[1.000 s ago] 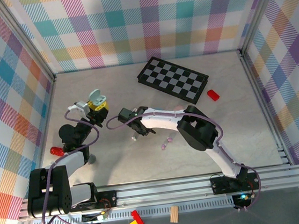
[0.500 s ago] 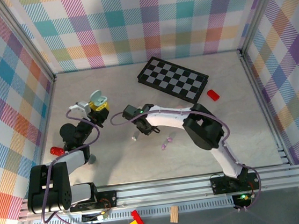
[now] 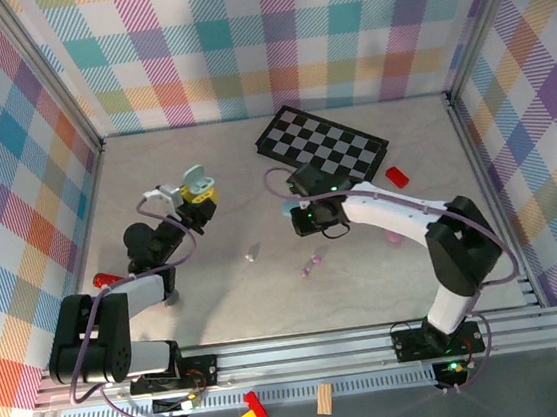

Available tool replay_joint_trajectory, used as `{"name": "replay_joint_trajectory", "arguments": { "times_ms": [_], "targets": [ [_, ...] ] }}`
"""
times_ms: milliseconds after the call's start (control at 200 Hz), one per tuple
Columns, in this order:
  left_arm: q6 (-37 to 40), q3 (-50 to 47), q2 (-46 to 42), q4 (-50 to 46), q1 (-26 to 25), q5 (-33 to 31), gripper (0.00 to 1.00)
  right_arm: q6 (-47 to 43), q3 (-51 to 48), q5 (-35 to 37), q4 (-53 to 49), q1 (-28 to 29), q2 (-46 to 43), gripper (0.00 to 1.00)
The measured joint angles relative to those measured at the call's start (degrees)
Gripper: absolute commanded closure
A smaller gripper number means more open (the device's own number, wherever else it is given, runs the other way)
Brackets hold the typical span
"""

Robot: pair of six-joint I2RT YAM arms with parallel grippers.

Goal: Insert wireless bluetooth earbuds into charging case

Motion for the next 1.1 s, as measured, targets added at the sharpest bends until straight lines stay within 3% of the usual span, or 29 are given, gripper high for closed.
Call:
{"name": "replay_joint_trajectory", "arguments": {
  "times_ms": [245,530,770,1100],
  "targets": [
    [4.4,1.6,1.5,-1.5,-9.6,-1.8,1.0,6.5,-12.2,-15.8,7.7,-9.9,-10.9,0.79],
    [9.3,4.8,4.0,-4.1,-18.0,-3.4,1.0,13.4,-18.2,-28.7,13.9,-16.5,-20.9,0.79],
    [12.7,8.1,9.2,-4.6,-24.3,-4.6,1.0,18.2,-19.0,-33.7,16.7,-17.5,-24.6,0.79],
    [17.0,10.8,15.8,-3.1,-29.6,-7.6,1.0,22.5,-18.7,-35.3,19.0,-17.5,-29.4,0.8]
  ]
}}
